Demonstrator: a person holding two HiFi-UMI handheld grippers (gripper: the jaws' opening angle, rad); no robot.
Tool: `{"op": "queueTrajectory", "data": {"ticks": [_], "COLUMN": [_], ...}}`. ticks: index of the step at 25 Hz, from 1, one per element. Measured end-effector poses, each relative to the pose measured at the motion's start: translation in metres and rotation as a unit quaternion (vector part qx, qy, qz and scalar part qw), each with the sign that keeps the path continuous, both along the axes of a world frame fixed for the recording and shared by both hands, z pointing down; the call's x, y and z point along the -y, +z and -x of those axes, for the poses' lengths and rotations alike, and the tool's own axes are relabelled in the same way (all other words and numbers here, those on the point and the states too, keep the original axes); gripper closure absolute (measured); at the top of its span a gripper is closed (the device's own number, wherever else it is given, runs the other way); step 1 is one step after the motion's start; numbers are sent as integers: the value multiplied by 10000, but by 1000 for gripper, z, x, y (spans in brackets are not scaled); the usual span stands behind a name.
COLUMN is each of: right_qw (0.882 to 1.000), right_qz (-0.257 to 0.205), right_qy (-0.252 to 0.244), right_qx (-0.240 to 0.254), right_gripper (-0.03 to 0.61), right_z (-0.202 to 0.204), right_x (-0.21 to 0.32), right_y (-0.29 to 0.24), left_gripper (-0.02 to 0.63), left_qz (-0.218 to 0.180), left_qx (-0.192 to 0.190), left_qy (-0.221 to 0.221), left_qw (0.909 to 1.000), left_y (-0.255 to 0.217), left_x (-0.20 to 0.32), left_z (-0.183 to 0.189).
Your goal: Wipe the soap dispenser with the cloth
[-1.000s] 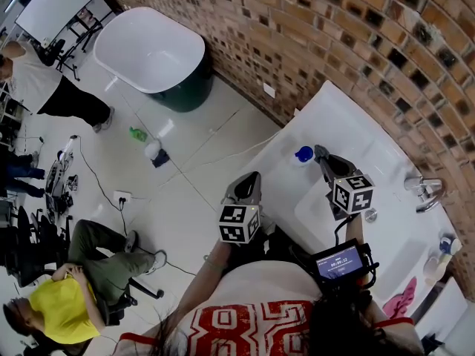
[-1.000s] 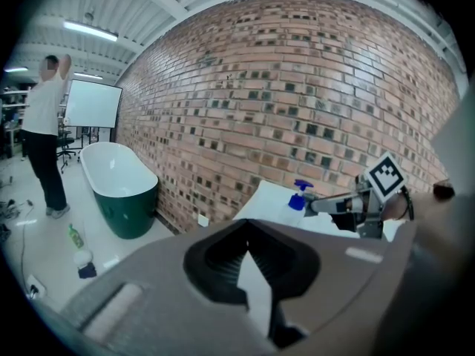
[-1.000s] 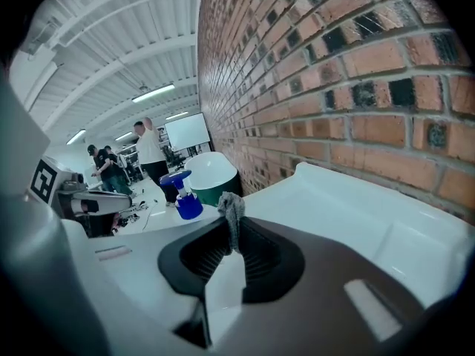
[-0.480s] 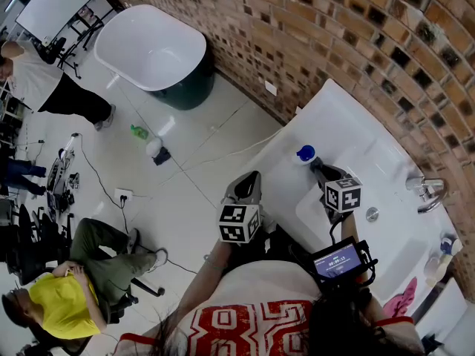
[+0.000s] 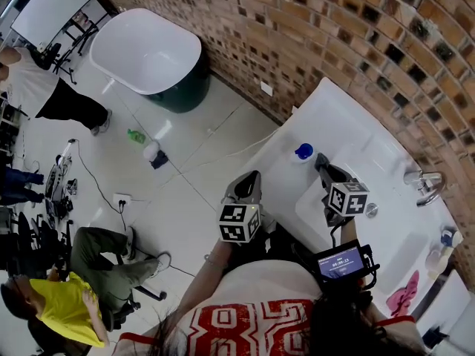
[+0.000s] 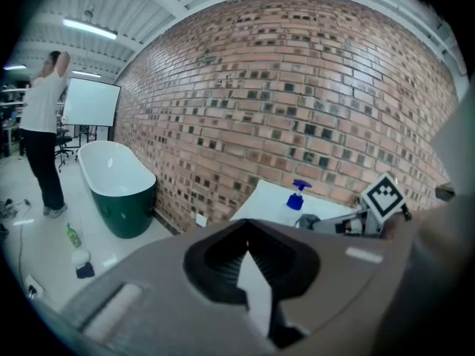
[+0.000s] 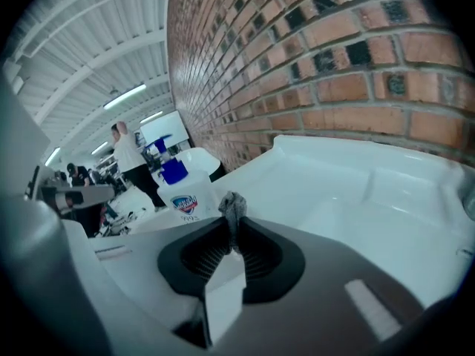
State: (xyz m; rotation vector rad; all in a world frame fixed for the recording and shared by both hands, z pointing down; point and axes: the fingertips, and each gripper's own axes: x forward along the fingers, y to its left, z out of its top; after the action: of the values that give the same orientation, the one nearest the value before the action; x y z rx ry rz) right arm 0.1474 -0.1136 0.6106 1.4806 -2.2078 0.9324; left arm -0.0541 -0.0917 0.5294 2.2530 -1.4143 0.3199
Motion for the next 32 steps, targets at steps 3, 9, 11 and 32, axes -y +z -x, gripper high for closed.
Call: {"op": "queueTrajectory", "data": {"ticks": [3, 9, 11, 32], "right_qw": [9993, 9973, 9965, 9772], "right_qz": [-41, -295, -283, 27], "right_qy": [248, -89, -120, 721], "right_qx": [272, 673, 779, 1997], "right_gripper": [531, 531, 531, 531], "right_z": [0, 37, 49, 84], "right_x": [-13, -32, -35, -9], "right_y": [-23, -64, -68, -73], "left_gripper": [611, 611, 611, 611], "left_qz": [24, 2, 7, -42], "left_qx": [-77, -185, -196, -171], "left_qy": [161, 551, 679, 650], "left_qw": [9998, 9983, 9975, 9977], "left_y": [1, -1, 0, -2], "left_x": [-1, -2, -3, 11], "left_z": [-7, -24, -28, 5]}}
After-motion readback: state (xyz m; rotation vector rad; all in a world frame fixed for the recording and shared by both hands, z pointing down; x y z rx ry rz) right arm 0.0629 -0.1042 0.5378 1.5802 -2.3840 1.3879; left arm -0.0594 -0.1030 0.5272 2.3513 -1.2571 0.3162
